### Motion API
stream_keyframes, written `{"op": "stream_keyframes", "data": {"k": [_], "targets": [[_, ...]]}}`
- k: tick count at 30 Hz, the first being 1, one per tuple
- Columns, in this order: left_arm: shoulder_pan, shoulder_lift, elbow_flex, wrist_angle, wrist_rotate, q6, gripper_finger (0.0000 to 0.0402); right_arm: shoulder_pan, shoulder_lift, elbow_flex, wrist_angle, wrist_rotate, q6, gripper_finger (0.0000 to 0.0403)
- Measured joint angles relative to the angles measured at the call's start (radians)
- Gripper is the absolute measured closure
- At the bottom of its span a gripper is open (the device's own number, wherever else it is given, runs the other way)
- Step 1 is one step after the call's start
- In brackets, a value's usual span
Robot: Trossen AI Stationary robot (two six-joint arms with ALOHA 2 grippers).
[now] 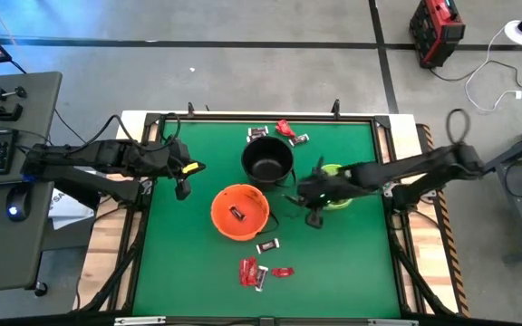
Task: Sort candy by brand, put in halloween buckets
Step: Put the brown chocolate bar into orange bucket
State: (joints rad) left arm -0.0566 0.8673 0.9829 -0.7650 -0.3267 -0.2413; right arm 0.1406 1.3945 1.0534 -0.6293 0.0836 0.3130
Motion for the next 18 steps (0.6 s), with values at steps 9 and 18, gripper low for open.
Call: {"op": "stream_keyframes", "data": {"k": [9,18], "targets": [[0.0,0.0,0.0,0.003,-0.008,-0.019,0.0402,0.0,-0.088,0.001,0.443,0.069,-0.105,0.0402],[0.0,0.0,0.0,0.005,-0.018,-0.036,0.0402,0.0,0.166,0.002,0.833,0.049,-0.12,0.0401]]}}
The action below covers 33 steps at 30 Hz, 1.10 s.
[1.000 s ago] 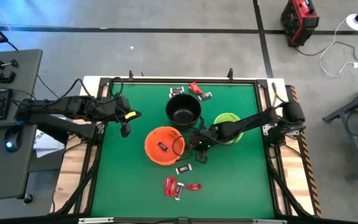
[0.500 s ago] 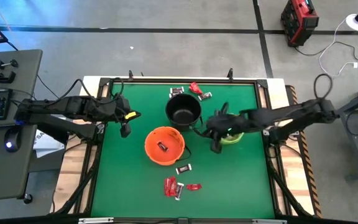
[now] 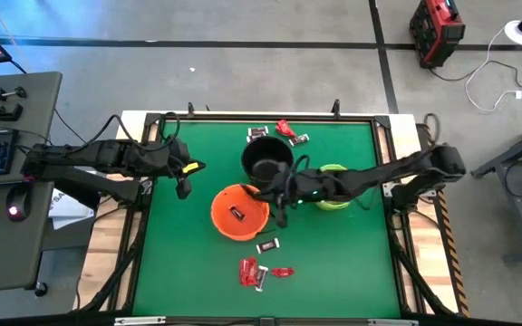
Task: Sort candy by brand, put in halloween buckets
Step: Put the brown chocolate bar into orange bucket
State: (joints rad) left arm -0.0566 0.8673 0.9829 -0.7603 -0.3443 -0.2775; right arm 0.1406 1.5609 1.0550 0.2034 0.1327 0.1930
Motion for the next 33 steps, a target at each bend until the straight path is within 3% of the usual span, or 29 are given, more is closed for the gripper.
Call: {"op": "stream_keyframes", "data": {"k": [3,6,14,19,23,26,30,33], "targets": [[0.0,0.0,0.0,0.0,0.0,0.0,0.0401,0.0,0.062,0.0,0.056,-0.036,0.065,0.0389],[0.0,0.0,0.0,-0.001,-0.002,0.0,0.0401,0.0,0.09,0.026,0.001,-0.037,0.144,0.0362],[0.0,0.0,0.0,0.0,-0.009,0.0,0.0401,-0.007,0.1,0.096,-0.127,-0.082,0.168,0.022],[0.0,0.0,0.0,0.001,-0.01,0.005,0.0402,-0.036,0.037,0.204,-0.362,-0.077,0.155,0.0182],[0.0,0.0,0.0,0.001,-0.012,0.027,0.0401,-0.074,-0.043,0.27,-0.698,0.025,0.117,0.0217],[0.0,0.0,0.0,0.001,-0.011,0.028,0.0402,-0.112,-0.148,0.265,-0.905,0.09,0.097,0.0283],[0.0,0.0,0.0,0.001,0.005,0.028,0.0401,-0.175,-0.344,0.153,-1.138,0.136,0.176,0.0385],[0.0,0.0,0.0,0.005,-0.006,0.023,0.0402,-0.235,-0.525,0.038,-1.249,0.174,0.354,0.0386]]}}
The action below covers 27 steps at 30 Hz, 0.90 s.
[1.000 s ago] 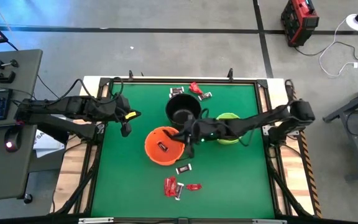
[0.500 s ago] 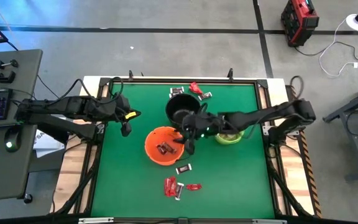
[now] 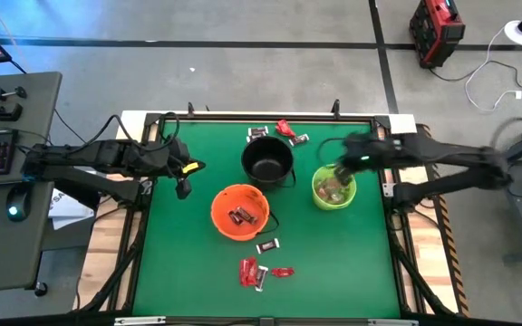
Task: Sort candy by brand, put in halloween buckets
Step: Put the brown chocolate bar into orange bucket
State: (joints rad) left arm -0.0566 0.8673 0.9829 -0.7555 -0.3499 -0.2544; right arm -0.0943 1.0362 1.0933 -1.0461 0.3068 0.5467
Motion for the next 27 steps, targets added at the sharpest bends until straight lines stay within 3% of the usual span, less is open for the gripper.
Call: {"op": "stream_keyframes", "data": {"k": [3,8,14,18,24,27], "targets": [[0.008,0.006,0.0,0.034,-0.048,-0.003,0.0402,-0.056,-0.156,-0.124,-0.043,0.031,0.234,0.0397],[0.076,0.045,0.0,0.204,-0.062,-0.004,0.0401,-0.115,-0.316,-0.332,-0.024,-0.019,0.565,0.0399],[0.208,0.151,0.0,0.404,0.029,-0.053,0.0401,-0.137,-0.359,-0.515,0.043,-0.124,0.574,0.0402],[0.283,0.223,0.0,0.491,0.093,-0.077,0.0401,-0.137,-0.357,-0.541,0.066,-0.138,0.551,0.0402],[0.336,0.302,0.0,0.594,0.156,-0.111,0.0401,-0.135,-0.355,-0.541,0.132,-0.262,0.514,0.0403],[0.363,0.327,0.0,0.647,0.179,-0.111,0.0401,-0.119,-0.349,-0.541,0.162,-0.273,0.527,0.0403]]}}
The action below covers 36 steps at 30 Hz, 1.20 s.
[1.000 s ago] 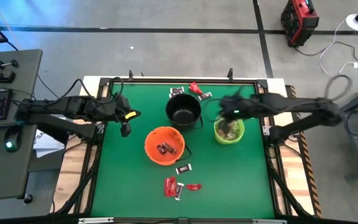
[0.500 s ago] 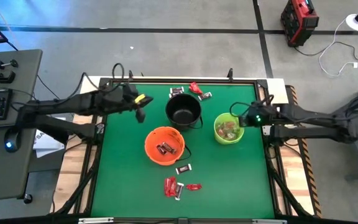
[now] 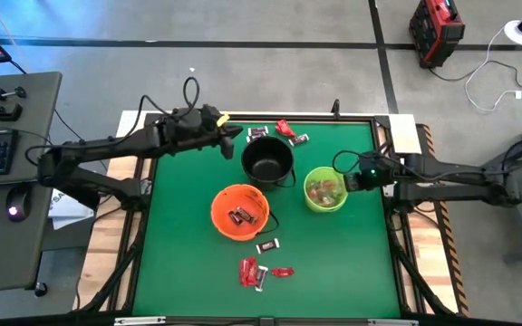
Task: Sort candy by brand, put in halloween buckets
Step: Put the brown chocolate bar into orange bucket
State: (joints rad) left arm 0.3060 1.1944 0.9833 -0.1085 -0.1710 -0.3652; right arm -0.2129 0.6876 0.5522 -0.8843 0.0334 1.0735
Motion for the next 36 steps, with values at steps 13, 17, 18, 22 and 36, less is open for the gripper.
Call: {"op": "stream_keyframes", "data": {"k": [13,17,18,22,36], "targets": [[0.093,0.003,0.0,0.016,0.122,0.084,0.0401,0.075,0.271,0.0,0.371,-0.031,0.058,0.0403],[0.125,0.001,0.0,-0.013,0.203,0.098,0.0402,0.106,0.36,0.02,0.473,-0.049,0.089,0.0403],[0.134,-0.002,0.0,-0.03,0.218,0.098,0.0402,0.116,0.376,0.033,0.476,-0.051,0.089,0.0403],[0.177,-0.024,0.0,-0.093,0.249,0.132,0.0402,0.135,0.395,0.114,0.414,-0.033,0.067,0.0403],[0.329,-0.078,0.0,-0.132,0.424,0.227,0.0401,-0.232,0.542,0.485,0.208,-0.017,-0.345,0.0403]]}}
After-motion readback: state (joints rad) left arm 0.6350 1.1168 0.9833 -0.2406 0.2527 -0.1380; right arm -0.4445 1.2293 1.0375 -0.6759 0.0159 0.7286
